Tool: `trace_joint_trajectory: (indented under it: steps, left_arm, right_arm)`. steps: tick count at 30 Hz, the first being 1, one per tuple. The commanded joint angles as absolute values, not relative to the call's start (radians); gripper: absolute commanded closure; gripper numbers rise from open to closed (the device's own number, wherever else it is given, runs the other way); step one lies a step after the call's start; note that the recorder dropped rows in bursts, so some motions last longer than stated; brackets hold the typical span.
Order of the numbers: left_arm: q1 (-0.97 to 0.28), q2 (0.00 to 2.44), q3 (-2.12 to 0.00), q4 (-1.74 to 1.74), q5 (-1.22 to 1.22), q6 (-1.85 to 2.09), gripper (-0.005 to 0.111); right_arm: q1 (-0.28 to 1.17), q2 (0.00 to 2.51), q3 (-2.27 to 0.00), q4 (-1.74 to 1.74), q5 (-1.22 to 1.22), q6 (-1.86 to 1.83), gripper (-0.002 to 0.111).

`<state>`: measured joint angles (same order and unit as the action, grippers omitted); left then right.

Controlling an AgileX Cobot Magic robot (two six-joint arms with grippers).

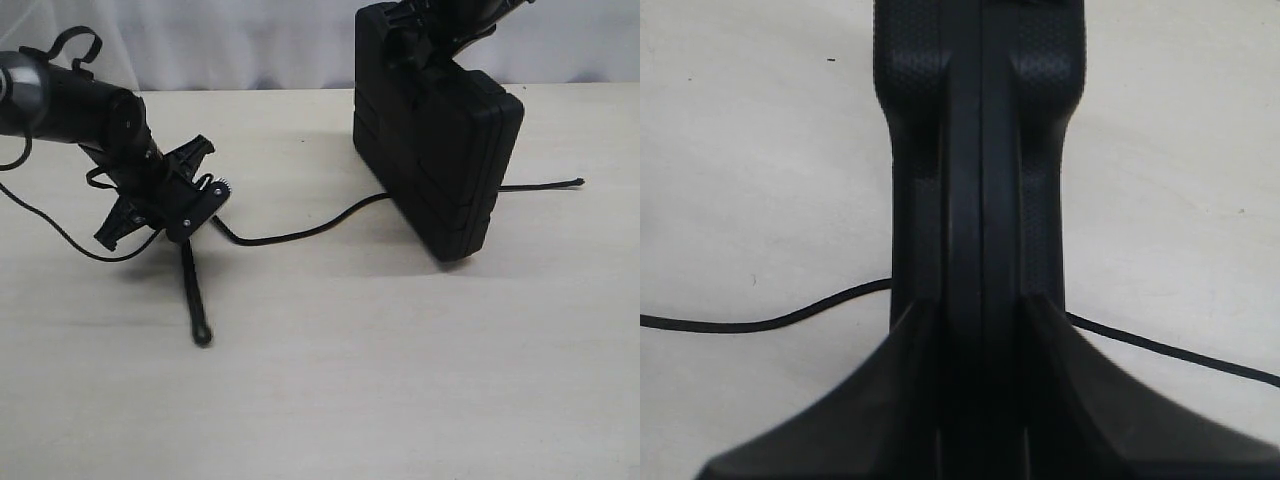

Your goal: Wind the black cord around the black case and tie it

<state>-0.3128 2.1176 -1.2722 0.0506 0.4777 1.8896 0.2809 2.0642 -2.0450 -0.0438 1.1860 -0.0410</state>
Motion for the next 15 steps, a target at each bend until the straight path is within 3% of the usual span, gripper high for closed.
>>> trace_joint_trajectory:
  steps: [1,7,15]
  left_arm:
    - [-0.315,2.137,-1.269,0.04,0.548,1.764,0.103]
    - [-0.315,2.135,-1.269,0.026,0.604,1.436,0.107]
    - [-0.315,2.052,-1.271,-0.333,0.683,1.409,0.107]
  right_arm:
    - [0.281,2.082,-2.029,-0.038,1.221,-0.052,0.104]
    - [0.281,2.082,-2.029,-0.038,1.221,-0.057,0.104]
    - [0.281,2.082,-2.029,-0.038,1.221,-0.057,0.104]
